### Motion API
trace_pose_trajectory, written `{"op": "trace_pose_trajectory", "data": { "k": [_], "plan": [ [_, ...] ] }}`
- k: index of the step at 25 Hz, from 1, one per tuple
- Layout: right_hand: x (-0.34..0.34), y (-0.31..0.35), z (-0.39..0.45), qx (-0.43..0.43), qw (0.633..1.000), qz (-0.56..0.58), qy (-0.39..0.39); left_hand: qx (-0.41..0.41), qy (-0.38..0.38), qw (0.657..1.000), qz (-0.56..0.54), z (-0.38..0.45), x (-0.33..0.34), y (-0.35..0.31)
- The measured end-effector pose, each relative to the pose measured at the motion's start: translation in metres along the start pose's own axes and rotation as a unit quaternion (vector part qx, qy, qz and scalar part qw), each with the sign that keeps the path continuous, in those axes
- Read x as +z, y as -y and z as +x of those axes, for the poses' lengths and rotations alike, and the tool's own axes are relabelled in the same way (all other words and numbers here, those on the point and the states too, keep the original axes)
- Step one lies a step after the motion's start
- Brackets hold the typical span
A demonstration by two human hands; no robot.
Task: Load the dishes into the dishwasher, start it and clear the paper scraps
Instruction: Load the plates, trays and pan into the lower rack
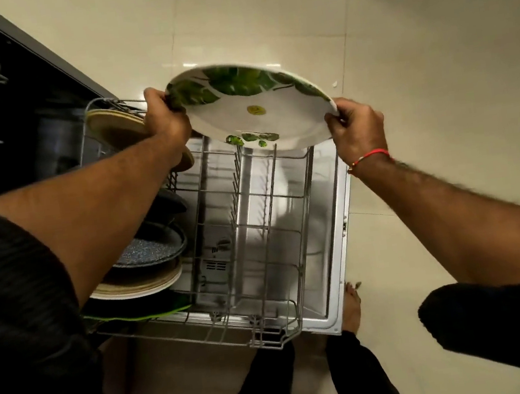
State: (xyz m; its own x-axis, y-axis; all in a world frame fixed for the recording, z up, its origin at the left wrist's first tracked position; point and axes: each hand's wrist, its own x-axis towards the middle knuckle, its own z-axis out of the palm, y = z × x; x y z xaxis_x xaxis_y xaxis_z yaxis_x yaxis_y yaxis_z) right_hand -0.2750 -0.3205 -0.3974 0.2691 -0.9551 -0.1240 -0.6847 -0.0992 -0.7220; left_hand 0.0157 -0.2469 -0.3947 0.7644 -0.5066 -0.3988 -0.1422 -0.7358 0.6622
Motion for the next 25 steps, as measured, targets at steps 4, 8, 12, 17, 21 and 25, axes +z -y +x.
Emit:
{"op": "trace_pose_trajectory", "data": {
  "k": [4,8,12,17,21,25],
  "plan": [
    [0.013,0.010,0.001,0.036,0.999,-0.018,0.027,-0.046,0.114,0.992,0.027,0.003,-0.011,-0.001],
    [0.013,0.014,0.003,0.066,0.995,-0.036,0.064,-0.036,0.097,0.994,0.024,-0.009,-0.011,0.004],
    [0.011,0.010,-0.007,0.088,0.989,-0.021,0.121,-0.055,0.077,0.993,0.066,-0.024,-0.007,0.000],
    [-0.003,0.015,-0.018,0.077,0.986,-0.016,0.149,-0.027,0.083,0.996,0.032,-0.054,-0.019,-0.013],
    [-0.027,0.050,-0.043,0.042,0.989,-0.001,0.141,-0.002,0.099,0.995,0.003,-0.113,-0.050,-0.016],
    [-0.060,0.111,-0.087,0.004,0.979,0.057,0.195,0.014,0.122,0.990,-0.069,-0.195,-0.092,-0.027]
  ]
}}
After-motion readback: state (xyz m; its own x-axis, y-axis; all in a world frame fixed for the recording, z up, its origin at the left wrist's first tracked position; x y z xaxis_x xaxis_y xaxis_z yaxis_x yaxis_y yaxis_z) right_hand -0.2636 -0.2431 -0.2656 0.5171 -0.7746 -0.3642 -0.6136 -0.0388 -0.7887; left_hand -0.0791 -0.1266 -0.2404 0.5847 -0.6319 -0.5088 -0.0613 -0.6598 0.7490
